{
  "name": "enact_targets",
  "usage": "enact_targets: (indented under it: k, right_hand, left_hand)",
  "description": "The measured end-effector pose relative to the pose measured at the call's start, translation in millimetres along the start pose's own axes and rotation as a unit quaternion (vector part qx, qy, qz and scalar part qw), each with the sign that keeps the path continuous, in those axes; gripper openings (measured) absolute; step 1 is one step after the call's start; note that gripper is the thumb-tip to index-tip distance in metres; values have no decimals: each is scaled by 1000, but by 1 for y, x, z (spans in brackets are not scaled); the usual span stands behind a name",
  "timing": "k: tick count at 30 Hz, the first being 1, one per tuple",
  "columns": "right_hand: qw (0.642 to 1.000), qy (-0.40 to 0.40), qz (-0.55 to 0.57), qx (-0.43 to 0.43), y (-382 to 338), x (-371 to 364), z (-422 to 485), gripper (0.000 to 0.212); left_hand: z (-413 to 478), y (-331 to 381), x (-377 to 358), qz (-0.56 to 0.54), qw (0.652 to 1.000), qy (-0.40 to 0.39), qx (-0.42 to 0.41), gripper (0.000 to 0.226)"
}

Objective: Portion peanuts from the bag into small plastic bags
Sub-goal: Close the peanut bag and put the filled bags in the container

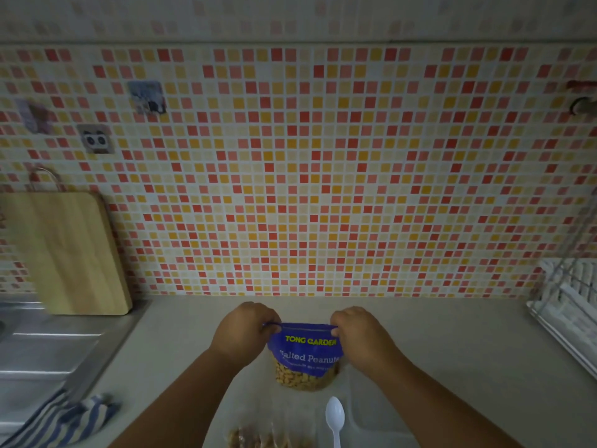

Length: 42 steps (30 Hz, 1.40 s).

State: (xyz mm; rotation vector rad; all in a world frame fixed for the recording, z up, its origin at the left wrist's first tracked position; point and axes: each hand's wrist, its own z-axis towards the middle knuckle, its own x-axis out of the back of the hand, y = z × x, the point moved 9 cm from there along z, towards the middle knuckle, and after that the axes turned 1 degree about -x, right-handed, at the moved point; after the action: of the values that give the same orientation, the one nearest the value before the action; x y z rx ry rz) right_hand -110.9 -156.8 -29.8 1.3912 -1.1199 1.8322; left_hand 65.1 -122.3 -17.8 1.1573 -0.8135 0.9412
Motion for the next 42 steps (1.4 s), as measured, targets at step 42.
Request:
enact_targets:
  k: [42]
  right_hand:
    - [998, 6, 9, 57, -8, -4, -5, 30]
  left_hand:
    - [3, 24, -18, 17, 997, -66, -43, 28]
